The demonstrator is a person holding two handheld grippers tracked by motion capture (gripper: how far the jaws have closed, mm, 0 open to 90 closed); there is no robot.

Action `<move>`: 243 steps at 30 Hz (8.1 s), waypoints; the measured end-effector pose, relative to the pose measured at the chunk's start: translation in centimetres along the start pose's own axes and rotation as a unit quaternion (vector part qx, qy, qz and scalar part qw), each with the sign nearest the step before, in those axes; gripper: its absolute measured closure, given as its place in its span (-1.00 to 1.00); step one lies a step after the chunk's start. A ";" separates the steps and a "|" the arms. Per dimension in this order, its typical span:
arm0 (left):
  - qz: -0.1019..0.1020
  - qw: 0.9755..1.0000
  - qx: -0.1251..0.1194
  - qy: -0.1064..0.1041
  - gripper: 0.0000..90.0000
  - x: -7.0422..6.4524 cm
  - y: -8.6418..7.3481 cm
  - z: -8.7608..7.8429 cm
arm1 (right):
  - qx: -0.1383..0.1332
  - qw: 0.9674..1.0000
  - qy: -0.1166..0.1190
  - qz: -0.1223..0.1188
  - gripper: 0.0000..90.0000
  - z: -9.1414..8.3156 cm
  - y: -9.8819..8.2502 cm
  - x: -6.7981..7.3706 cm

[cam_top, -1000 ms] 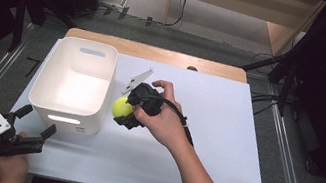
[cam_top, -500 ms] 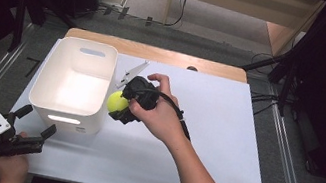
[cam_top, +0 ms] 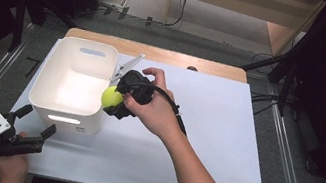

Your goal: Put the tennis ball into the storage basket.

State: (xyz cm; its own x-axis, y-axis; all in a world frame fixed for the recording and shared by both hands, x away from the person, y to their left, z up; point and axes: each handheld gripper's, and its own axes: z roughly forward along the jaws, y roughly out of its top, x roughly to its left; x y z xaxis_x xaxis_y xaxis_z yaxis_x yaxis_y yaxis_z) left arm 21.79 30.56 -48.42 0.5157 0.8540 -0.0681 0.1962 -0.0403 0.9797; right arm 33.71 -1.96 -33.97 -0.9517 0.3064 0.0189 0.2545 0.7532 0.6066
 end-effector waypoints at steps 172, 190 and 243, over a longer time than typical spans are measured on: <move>-0.001 1.000 0.001 0.000 -1.00 0.0 0.0 0.1 | -0.125 0.982 -0.109 0.095 -1.00 -1.7 -13.0 0.8; 0.000 1.000 0.001 -0.001 -1.00 0.0 0.0 0.1 | -0.160 0.971 -0.126 0.122 -1.00 -2.6 -17.4 1.3; 0.002 1.000 0.004 0.000 -1.00 -0.2 0.0 0.1 | -0.237 0.913 -0.224 0.243 -1.00 -7.6 -32.8 3.0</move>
State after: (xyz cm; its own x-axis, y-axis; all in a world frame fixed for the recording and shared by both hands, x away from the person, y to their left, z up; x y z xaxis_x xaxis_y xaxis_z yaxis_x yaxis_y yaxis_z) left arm 21.75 30.40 -48.46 0.5165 0.8539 -0.0642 0.2012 -0.0481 0.9784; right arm 21.19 -30.19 -47.75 -0.5535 0.8250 0.1145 0.4235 0.1604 0.8916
